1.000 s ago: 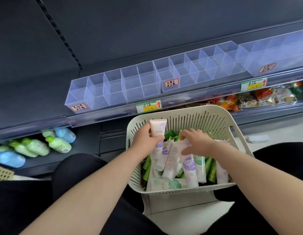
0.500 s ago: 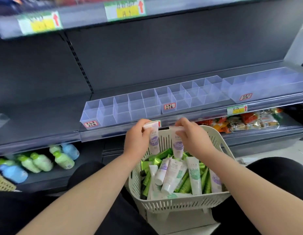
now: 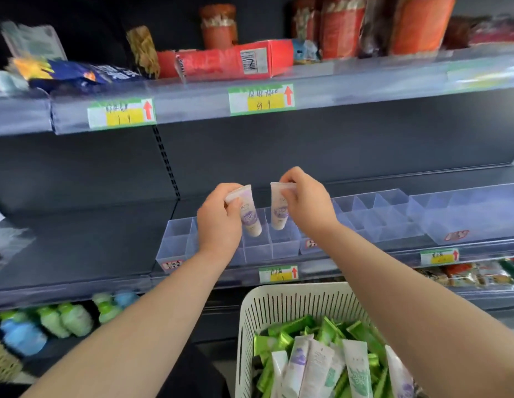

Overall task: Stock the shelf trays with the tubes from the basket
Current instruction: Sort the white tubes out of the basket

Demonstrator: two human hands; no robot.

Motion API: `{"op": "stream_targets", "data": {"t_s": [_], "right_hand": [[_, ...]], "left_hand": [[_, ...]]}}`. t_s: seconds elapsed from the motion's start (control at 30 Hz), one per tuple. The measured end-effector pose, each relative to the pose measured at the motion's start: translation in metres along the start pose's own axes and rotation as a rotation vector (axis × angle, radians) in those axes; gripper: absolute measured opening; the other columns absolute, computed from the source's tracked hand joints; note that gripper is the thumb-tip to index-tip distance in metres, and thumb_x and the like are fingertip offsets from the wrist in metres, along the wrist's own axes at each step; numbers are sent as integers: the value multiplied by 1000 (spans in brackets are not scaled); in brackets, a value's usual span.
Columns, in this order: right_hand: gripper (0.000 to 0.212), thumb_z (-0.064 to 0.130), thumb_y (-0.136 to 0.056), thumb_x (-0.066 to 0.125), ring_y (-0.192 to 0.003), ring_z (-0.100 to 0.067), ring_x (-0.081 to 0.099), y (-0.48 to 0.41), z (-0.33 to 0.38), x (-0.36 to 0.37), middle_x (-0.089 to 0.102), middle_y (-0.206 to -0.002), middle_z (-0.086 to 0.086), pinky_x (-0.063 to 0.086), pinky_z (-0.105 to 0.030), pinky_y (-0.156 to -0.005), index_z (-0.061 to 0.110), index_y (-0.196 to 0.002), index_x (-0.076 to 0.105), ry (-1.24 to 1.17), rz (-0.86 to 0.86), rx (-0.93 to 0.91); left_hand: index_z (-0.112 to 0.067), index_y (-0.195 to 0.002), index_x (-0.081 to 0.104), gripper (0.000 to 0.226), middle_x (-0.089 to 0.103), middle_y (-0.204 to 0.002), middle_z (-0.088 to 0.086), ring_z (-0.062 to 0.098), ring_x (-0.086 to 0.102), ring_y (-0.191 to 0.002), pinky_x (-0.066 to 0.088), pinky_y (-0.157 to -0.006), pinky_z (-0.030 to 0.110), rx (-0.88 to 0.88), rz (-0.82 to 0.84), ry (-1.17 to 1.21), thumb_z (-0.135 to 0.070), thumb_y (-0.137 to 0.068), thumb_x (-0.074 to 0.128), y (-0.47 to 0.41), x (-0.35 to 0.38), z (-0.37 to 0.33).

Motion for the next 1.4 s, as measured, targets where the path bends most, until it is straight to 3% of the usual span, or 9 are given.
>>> {"op": "stream_targets", "data": {"t_s": [0.2,0.3,0.43,0.57,0.7,0.87,1.1,1.27,1.4], "right_hand": [[17,11,-90,42,-72,-19,53,-51,-19,29,54,-84,7,38,-28,-55,27,-92,43,9,0,21],[13,12,-93,45,-76,-20,55,-67,-28,37,53,-89,6,46,-32,-62,24,-97,46,49,14,12],[15,9,-93,48,-78,-21,55,-71,-45,47,56,-94,4,43,-31,-61,23,-98,45,75,54,44],[28,3,-88,57,-84,-17,52,-68,-56,58,57,-105,-1,48,-32,-68,20,-108,47,131,209,48],[38,4,-86,60,-96,-23,51,-72,-58,60,56,-114,-7,49,-37,-77,18,-118,47,224,221,6],[55,13,-79,71,-110,-28,45,-70,-56,60,52,-123,-6,41,-41,-89,22,-127,45,465,245,-127],[54,19,-83,67,-113,-28,43,-59,-55,54,49,-127,-4,39,-41,-90,22,-131,43,543,186,-187],[53,14,-82,64,-113,-29,42,-51,-47,44,49,-127,-5,38,-40,-88,21,-131,44,547,144,-221],[57,4,-79,63,-113,-30,42,-32,-45,31,49,-128,-6,37,-40,-86,19,-132,45,539,96,-232]], "left_hand": [[-27,-101,64,28,64,-99,-6,13,59,-89,45,-67,21,-37,19,-29,-4,-92,51,-34,16,17],[-25,-102,63,26,64,-99,-4,15,58,-87,44,-65,20,-38,38,-47,-4,-92,52,-49,25,22],[-28,-98,61,28,63,-96,-3,15,56,-84,38,-60,19,-75,91,-99,-4,-92,50,-67,36,31],[-29,-95,59,26,63,-95,-1,19,57,-81,43,-53,25,-166,162,-205,-6,-92,46,-80,46,43],[-25,-97,59,23,61,-99,2,23,57,-85,50,-64,34,-207,233,-246,-6,-93,46,-86,54,49],[-23,-101,58,23,61,-103,3,24,58,-89,46,-57,28,-217,342,-330,-6,-94,44,-89,62,53],[-29,-125,55,41,49,-129,-6,19,51,-111,46,-70,27,-36,341,-486,-2,-94,49,-81,61,51],[-27,-128,56,53,48,-133,-8,17,42,-118,48,-86,34,64,309,-528,7,-88,51,-76,52,38],[-23,-124,60,50,51,-131,-6,18,41,-117,45,-87,34,200,282,-523,8,-85,51,-61,46,21]]}}
Point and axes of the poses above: each hand's wrist, its own y-axis away from the middle knuckle, its own x-axis out of the palm, z = x × y, the point moved 1 cm from there along -y, towards the middle knuckle
